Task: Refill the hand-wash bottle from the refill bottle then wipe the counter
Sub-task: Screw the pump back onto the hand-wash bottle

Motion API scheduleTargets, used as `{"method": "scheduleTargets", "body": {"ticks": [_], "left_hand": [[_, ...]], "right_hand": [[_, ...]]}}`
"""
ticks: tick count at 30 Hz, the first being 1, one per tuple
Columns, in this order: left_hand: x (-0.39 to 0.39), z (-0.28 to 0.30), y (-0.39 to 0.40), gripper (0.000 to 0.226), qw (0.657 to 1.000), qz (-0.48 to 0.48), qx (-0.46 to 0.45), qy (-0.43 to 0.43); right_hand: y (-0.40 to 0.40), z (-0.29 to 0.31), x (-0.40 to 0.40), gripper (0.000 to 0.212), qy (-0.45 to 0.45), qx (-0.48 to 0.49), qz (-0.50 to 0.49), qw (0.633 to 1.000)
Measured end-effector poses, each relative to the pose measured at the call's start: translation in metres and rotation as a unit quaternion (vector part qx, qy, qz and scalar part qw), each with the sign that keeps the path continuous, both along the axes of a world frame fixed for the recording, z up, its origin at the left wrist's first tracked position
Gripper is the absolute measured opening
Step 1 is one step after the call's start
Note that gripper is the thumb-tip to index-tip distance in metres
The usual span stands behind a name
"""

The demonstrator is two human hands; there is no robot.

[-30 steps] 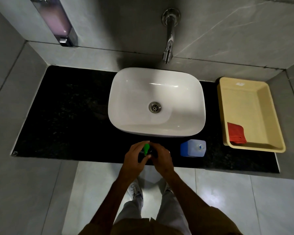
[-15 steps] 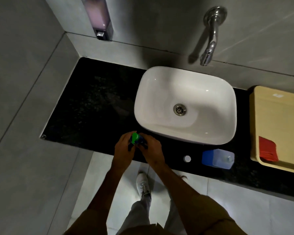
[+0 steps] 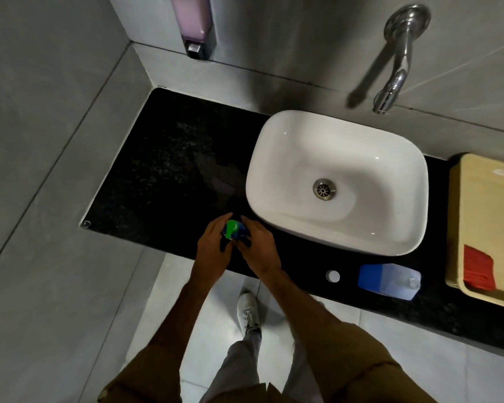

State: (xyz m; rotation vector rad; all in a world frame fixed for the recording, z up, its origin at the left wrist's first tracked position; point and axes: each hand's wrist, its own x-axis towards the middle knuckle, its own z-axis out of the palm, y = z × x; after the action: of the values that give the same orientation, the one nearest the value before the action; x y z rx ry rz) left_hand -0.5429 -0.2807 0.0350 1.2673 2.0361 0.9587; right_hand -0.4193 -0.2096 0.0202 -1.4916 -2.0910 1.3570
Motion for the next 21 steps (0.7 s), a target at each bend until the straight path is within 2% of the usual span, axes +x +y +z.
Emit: {"method": "scheduleTargets", "body": {"ticks": [4, 7, 9, 11, 13, 16, 18, 21], "left_hand": [[0.004, -0.002, -0.014, 0.068, 0.999, 0.05, -0.015, 0.006], [0.025, -0.006, -0.043, 0.062, 0.989, 0.145, -0.026, -0.002], [0.052, -0.013, -0.06, 0.055, 0.987, 0.163, -0.017, 0.003], [0.087, -0.017, -0.07, 0.051, 0.995, 0.097, -0.022, -0.001], [0.126, -0.02, -0.064, 0.051, 0.998, -0.019, -0.058, -0.026], [0.178, -0.028, -0.036, 0.056, 0.978, -0.173, -0.102, 0.05], [0.208, -0.031, -0.011, 0.062, 0.959, -0.232, -0.113, 0.115], [0.236, -0.038, 0.019, 0.065, 0.94, -0.263, -0.152, 0.157]], "right_hand": [[-0.011, 0.004, 0.024, 0.072, -0.038, 0.015, 0.003, 0.999], [-0.042, 0.002, 0.073, 0.056, -0.048, -0.008, -0.02, 0.999], [-0.072, -0.001, 0.12, 0.042, -0.058, -0.027, -0.049, 0.997], [-0.104, -0.001, 0.173, 0.032, -0.072, -0.043, -0.095, 0.992], [-0.126, 0.003, 0.228, 0.038, -0.079, -0.072, -0.199, 0.974], [-0.133, 0.012, 0.297, 0.042, -0.096, -0.078, -0.337, 0.933], [-0.12, 0.018, 0.329, 0.056, -0.091, -0.029, -0.386, 0.917], [-0.09, 0.028, 0.358, 0.091, -0.047, 0.013, -0.364, 0.93]]}}
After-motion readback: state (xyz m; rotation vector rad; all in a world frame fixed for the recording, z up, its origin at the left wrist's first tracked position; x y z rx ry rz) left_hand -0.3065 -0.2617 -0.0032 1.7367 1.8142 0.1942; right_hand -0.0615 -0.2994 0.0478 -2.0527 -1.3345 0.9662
